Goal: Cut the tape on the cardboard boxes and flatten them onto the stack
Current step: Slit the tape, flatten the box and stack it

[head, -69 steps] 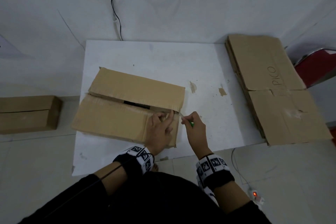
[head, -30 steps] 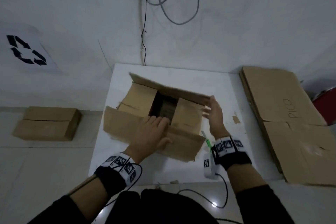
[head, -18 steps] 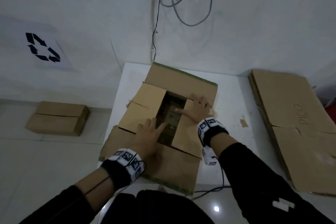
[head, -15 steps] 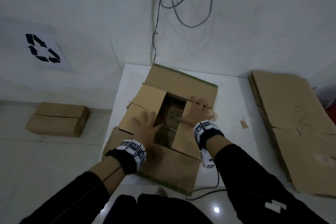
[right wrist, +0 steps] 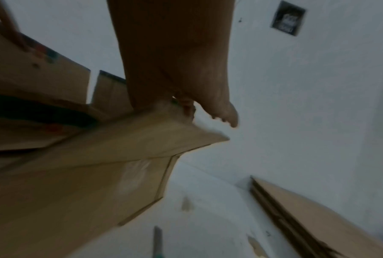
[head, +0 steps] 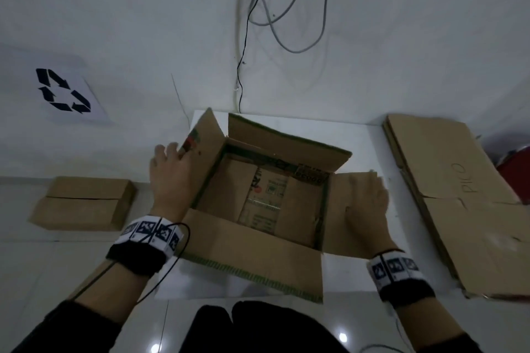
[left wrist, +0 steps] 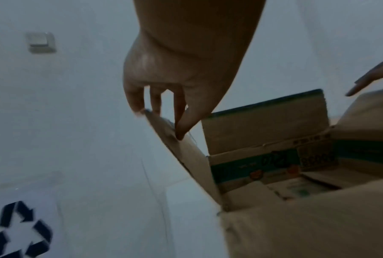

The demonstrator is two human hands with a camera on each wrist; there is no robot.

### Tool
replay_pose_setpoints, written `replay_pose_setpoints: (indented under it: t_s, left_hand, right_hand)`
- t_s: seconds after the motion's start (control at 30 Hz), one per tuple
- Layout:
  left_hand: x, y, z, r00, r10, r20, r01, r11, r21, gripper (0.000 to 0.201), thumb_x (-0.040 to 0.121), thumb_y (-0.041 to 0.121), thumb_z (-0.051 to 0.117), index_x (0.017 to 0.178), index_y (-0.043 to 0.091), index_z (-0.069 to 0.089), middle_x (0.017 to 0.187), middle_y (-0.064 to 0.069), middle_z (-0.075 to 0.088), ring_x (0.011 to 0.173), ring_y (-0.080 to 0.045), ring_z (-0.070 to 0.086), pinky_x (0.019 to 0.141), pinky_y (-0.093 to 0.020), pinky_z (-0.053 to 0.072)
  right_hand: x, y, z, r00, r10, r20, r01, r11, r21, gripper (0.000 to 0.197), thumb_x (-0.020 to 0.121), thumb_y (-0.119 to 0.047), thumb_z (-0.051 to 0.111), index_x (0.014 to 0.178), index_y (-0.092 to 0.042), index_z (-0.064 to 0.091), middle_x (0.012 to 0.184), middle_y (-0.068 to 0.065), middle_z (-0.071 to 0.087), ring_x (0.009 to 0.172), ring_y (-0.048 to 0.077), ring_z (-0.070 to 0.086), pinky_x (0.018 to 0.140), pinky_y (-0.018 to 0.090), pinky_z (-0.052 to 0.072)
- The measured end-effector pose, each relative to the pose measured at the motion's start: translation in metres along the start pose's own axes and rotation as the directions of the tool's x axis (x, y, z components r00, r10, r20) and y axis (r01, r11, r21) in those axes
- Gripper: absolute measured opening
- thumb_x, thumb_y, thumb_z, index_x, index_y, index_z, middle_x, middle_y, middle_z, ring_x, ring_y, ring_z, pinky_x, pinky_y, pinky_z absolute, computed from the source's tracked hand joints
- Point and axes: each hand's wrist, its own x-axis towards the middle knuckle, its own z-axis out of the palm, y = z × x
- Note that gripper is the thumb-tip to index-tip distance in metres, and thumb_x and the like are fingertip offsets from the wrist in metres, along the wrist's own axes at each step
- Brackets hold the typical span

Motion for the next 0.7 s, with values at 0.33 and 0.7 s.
replay_pose_setpoints:
  t_s: [0.33,0.7]
  left_hand:
    - [-0.02,-0.063,0.073,0.805,-0.077,0.588,0.214,0.962,-0.167,0.055,0.101,0.04,0.036,0.14,0.001,0.04,0.146,-0.023,0.038,0.134,-0.039,0.035,0.112,-0.047,0.028]
    - [-0.026,-0.018,0.028,0.751,-0.443,0.489,0.659,0.457,-0.598,0.068,0.1,0.05,0.031,0.147,0.001,0.028,0.148,-0.029,0.026,0.135,-0.041,0.028,0.111,-0.046,0.024]
  right_hand:
    - [-0.068,-0.062,0.056,0.873,-0.289,0.394,0.367,0.92,-0.138,0.093,0.067,-0.093,0.01,0.097,-0.027,0.07,0.091,-0.006,0.074,0.094,0.012,0.067,0.118,0.043,0.017]
    - [-0.037,-0.129,-0.025,0.969,-0.064,0.24,-0.07,0.857,0.511,0.048,0.074,-0.07,0.066,0.088,-0.025,0.073,0.083,-0.011,0.072,0.079,0.005,0.067,0.072,0.026,0.054]
